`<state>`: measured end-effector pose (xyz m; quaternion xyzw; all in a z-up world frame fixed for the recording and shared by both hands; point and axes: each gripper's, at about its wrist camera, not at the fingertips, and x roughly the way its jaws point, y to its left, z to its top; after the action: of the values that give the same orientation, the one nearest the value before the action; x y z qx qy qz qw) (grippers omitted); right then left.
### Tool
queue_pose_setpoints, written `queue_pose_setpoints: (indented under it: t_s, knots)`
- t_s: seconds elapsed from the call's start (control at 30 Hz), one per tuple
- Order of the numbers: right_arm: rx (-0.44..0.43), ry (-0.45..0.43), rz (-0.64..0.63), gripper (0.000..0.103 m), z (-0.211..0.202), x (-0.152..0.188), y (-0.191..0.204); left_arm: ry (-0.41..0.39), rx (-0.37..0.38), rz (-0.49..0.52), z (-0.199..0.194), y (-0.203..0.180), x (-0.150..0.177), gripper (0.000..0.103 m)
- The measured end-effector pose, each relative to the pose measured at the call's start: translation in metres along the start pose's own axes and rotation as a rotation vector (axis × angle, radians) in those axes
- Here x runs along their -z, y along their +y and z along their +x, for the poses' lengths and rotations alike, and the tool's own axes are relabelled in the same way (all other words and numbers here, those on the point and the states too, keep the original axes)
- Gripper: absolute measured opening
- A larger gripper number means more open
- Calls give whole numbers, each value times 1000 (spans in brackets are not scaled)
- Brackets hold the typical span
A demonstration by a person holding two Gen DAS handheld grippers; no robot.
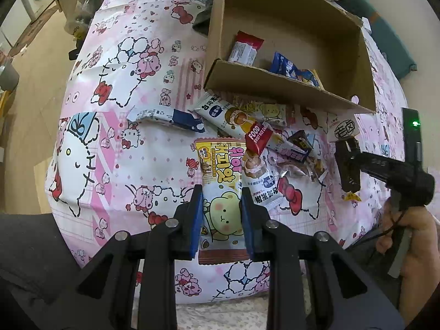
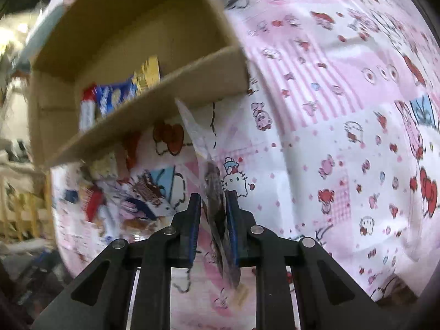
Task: Organize snacks
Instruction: 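Grasp the clear wrapped snack packet with the right tool and lift it, then carry the bear-print bar with the left tool into the box while the right tool drops its packet there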
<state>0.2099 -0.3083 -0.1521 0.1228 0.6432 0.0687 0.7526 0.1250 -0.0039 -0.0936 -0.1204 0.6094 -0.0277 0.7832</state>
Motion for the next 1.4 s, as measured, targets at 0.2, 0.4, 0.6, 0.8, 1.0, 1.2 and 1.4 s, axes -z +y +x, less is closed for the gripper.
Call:
queue_pose_setpoints:
  t_s: [0.2, 0.4, 0.6, 0.8, 1.0, 1.2, 1.4]
  knots:
    - [-40, -29, 5, 13, -13, 5, 0, 0, -13, -15, 2, 6, -1, 22]
    - [-213, -59, 64, 13, -50, 36, -5, -31, -35, 1, -2, 2, -4, 22]
    - [-433, -119, 74, 13, -83, 64, 1, -55, -49, -5, -5, 6, -4, 22]
    - [-499, -180, 33, 13, -98, 66, 25, -162, -67, 17, -34, 3, -13, 22]
    - [-541, -249, 8, 13, -114, 45, 31, -247, -67, 34, -64, -6, -44, 22]
    - [-544, -311, -18, 13, -114, 14, 37, -298, -76, 63, -73, -23, -84, 22]
    - [-507, -376, -29, 13, -114, -15, 39, -315, -97, 145, -61, -48, -122, 22]
